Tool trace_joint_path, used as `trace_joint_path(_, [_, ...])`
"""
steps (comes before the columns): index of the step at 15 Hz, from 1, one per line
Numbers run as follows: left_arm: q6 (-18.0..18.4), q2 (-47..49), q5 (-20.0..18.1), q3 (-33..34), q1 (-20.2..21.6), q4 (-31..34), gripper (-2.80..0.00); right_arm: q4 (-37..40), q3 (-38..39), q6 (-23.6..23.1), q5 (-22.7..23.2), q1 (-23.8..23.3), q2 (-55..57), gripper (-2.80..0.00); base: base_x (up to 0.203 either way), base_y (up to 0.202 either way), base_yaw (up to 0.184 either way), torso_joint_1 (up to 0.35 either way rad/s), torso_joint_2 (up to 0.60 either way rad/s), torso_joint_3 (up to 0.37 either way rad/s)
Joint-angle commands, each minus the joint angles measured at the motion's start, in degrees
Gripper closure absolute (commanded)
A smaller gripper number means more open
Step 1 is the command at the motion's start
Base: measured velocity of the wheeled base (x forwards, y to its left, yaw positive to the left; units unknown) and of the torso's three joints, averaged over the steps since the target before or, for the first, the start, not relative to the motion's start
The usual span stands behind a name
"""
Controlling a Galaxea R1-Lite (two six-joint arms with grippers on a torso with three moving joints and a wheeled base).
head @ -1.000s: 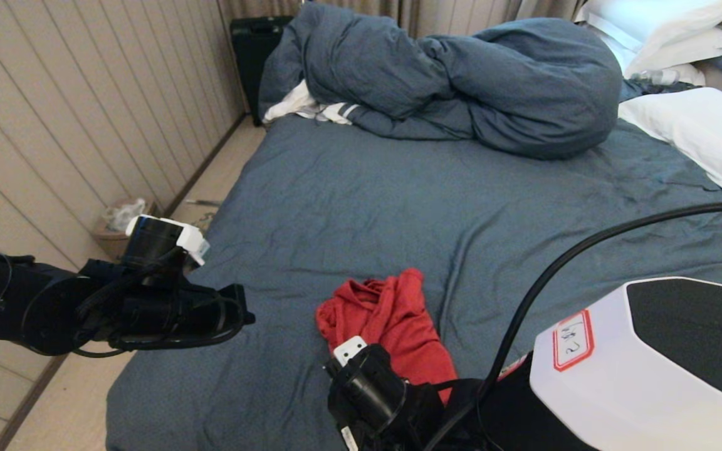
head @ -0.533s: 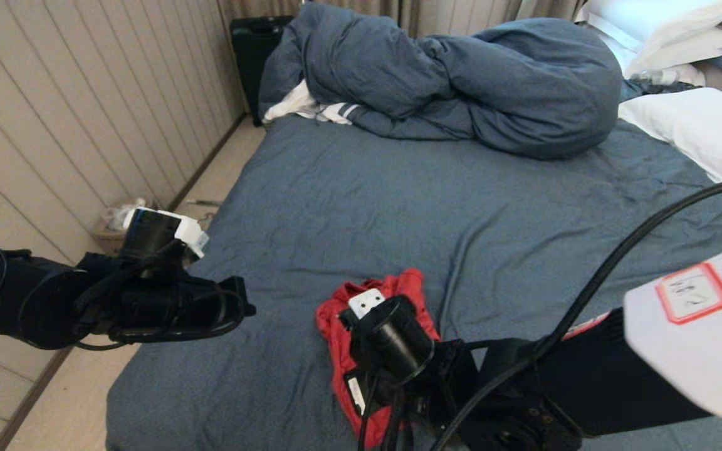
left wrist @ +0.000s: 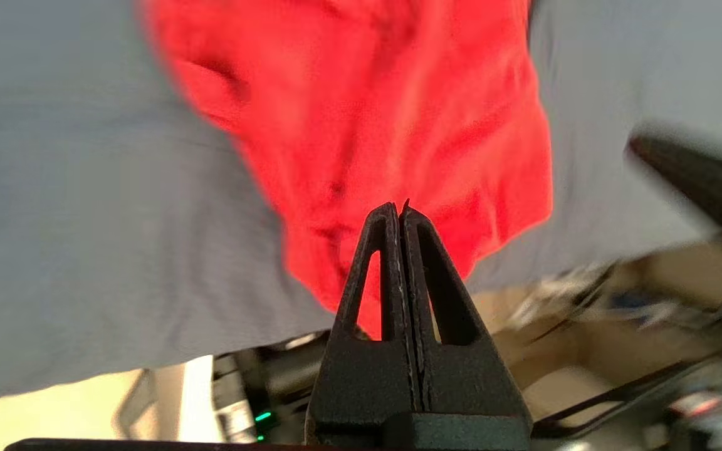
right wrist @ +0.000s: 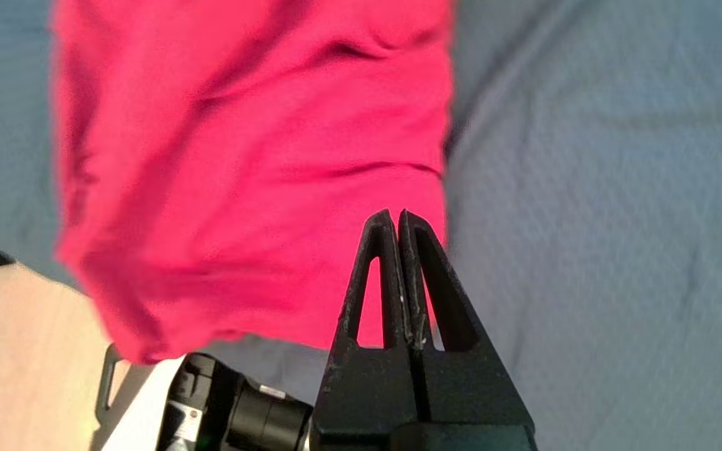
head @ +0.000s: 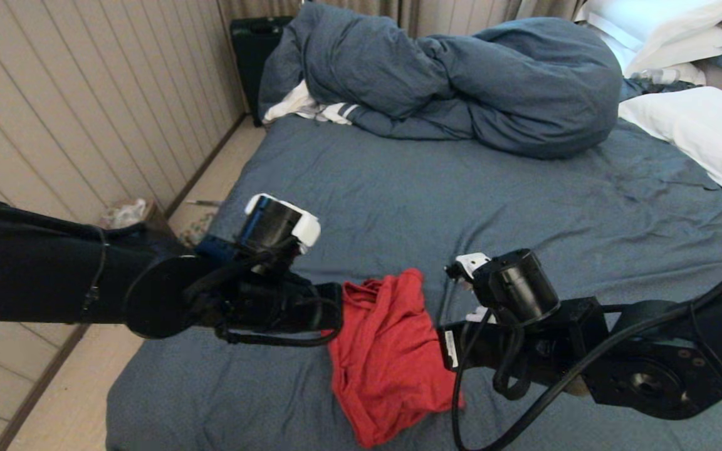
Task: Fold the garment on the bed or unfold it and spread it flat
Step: Fold the red T-shirt
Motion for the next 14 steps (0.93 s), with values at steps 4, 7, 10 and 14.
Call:
trace_joint_path(4, [1.93, 10.93, 3.53, -5.00, -4.80, 0.33, 0.00, -3.18, 0.58, 1.92, 2.53, -3.21, 5.78, 0.00, 0.000, 0.000, 0.000, 0.000, 0.00, 0.000])
trace_joint_path(7, [2.26, 13.87, 3.81, -9.28, -6.33, 0.23, 0.00, -6.31, 0.07, 1.98, 3.41, -3.32, 9.22, 0.00, 0.000, 0.000, 0.000, 0.000, 0.00, 0.000])
trace_joint_path(10, [2.41, 16.34, 3.81, -12.84, -6.76, 0.31, 0.00, -6.43, 0.67, 2.19, 4.18, -3.23, 11.06, 0.00, 0.000, 0.000, 0.000, 0.000, 0.00, 0.000])
trace_joint_path(14, [2.45, 22.15, 3.82, -13.74, -5.45, -0.60, 0.00, -6.44, 2.25, 3.21, 7.81, -2.88, 11.30, 0.00, 0.000, 0.000, 0.000, 0.000, 0.00, 0.000])
